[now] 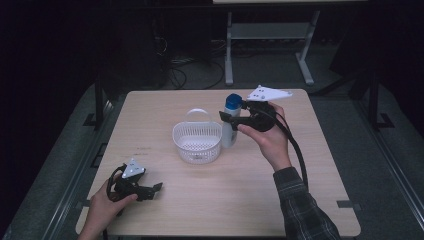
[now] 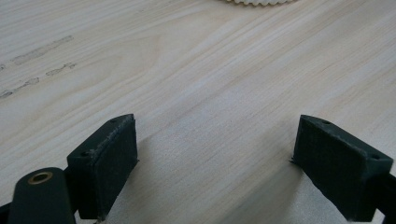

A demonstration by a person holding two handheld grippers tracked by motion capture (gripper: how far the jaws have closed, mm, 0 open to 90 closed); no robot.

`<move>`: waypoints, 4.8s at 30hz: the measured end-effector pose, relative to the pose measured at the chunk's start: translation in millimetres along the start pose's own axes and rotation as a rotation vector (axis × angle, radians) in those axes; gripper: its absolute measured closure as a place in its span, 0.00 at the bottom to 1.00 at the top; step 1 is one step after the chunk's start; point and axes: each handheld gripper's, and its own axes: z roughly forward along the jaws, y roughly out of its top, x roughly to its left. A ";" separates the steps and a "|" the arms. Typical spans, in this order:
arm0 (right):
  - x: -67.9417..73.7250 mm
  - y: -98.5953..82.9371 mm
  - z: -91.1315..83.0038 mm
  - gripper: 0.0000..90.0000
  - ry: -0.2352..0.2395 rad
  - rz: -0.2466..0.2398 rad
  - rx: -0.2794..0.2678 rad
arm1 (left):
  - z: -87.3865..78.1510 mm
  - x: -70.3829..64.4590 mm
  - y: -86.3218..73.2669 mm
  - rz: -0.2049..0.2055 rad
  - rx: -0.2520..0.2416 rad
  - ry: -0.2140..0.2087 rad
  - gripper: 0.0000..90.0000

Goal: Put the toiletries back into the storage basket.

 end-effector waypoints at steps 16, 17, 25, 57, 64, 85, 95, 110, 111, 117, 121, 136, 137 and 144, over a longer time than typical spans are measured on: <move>7.1 7.2 21.3 0.39 0.018 -0.004 -0.011 | 0.0 0.0 0.0 0.000 -0.001 -0.001 0.14; 7.2 7.3 22.7 0.38 0.020 -0.003 -0.010 | 0.1 0.0 0.0 0.000 -0.001 0.000 0.14; 6.3 7.2 34.4 0.38 0.026 0.008 -0.021 | 0.4 -0.1 -0.1 -0.001 -0.004 -0.001 0.14; 6.9 -14.2 65.5 0.38 0.050 0.001 0.023 | 0.4 0.0 -0.1 0.004 -0.004 -0.002 0.14; 8.0 -20.0 69.0 0.38 0.056 -0.002 0.042 | 0.4 -0.1 -0.1 0.003 -0.004 -0.002 0.14; 9.7 -35.7 77.7 0.38 0.060 -0.003 0.091 | 0.3 -0.1 -0.1 0.005 -0.003 -0.002 0.14; 9.6 -45.2 81.0 0.38 0.057 -0.006 0.118 | 0.2 0.1 0.0 0.007 -0.001 -0.002 0.14; 8.6 -56.8 87.2 0.38 0.056 -0.008 0.162 | 0.1 0.1 0.0 0.007 0.000 -0.002 0.14; 8.9 -57.2 87.7 0.38 0.057 -0.006 0.165 | 0.1 0.1 0.0 0.007 0.000 -0.002 0.14; 9.3 -59.2 90.1 0.38 0.059 -0.011 0.182 | 0.1 0.1 0.0 0.007 0.000 -0.002 0.14; 9.1 -60.5 91.4 0.38 0.060 -0.007 0.189 | 0.2 0.0 -0.1 0.005 -0.002 -0.003 0.14; 7.0 -64.7 93.0 0.38 0.066 0.003 0.201 | 0.2 -0.2 -0.1 0.004 -0.002 -0.003 0.14; 6.8 -64.4 92.9 0.38 0.070 0.004 0.202 | 0.2 -0.2 -0.1 0.004 -0.002 -0.003 0.14; 8.3 -59.0 89.5 0.35 0.095 0.013 0.163 | 0.2 0.0 0.0 0.006 -0.001 -0.002 0.14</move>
